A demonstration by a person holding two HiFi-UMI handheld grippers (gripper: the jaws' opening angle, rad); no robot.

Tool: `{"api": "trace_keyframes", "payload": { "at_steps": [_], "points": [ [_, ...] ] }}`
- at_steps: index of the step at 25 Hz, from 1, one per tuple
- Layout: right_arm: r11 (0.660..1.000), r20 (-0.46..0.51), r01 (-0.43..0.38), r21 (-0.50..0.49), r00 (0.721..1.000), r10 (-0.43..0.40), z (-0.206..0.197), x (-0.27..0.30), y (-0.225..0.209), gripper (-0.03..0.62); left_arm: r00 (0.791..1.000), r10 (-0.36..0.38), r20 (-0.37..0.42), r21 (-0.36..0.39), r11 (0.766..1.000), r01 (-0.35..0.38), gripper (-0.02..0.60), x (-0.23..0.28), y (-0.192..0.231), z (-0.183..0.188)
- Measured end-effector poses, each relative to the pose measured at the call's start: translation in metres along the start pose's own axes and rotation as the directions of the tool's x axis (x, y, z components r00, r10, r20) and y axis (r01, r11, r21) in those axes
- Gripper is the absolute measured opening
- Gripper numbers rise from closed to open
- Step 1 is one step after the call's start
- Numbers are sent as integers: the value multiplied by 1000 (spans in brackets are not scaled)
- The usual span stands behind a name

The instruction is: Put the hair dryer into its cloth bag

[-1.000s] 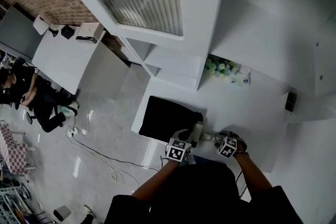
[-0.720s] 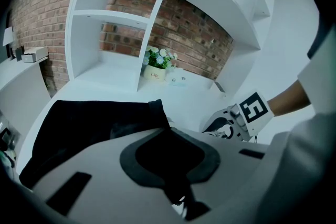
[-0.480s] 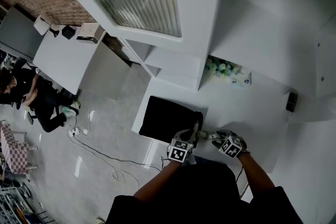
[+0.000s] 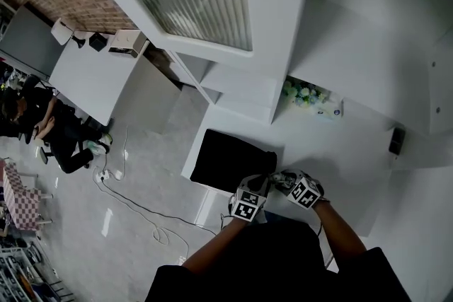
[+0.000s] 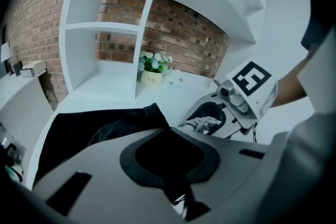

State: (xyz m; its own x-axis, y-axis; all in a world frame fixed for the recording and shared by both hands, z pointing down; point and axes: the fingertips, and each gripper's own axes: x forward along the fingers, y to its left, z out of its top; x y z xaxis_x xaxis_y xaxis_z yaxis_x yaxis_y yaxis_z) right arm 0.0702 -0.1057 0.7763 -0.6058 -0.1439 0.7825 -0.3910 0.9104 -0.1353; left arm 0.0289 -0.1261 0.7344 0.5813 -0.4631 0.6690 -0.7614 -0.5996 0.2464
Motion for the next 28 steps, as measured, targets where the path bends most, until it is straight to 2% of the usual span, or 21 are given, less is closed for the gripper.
{"api": "trace_keyframes", "payload": {
  "at_steps": [2, 12, 16, 20, 28],
  "points": [
    [1000, 0, -5, -6, 1000, 5, 9, 7, 0, 225, 1000, 2, 0, 28, 1000, -2, 40, -1, 0, -1],
    [997, -12, -55, -56, 998, 54, 46, 44, 4, 227, 1000, 7, 28, -40, 999, -6, 40, -11, 9, 9],
    [994, -3, -75, -73, 997, 75, 56, 57, 8, 229, 1000, 13, 23, -29, 1000, -13, 40, -16, 11, 7],
    [990, -19, -86, -112, 996, 85, 54, 72, 13, 232, 1000, 19, 22, -46, 999, -18, 40, -22, 17, 6],
    [992, -69, -81, -98, 995, 75, 39, 92, 13, 235, 1000, 11, 25, -65, 998, -9, 40, -26, 20, 3]
  ]
}}
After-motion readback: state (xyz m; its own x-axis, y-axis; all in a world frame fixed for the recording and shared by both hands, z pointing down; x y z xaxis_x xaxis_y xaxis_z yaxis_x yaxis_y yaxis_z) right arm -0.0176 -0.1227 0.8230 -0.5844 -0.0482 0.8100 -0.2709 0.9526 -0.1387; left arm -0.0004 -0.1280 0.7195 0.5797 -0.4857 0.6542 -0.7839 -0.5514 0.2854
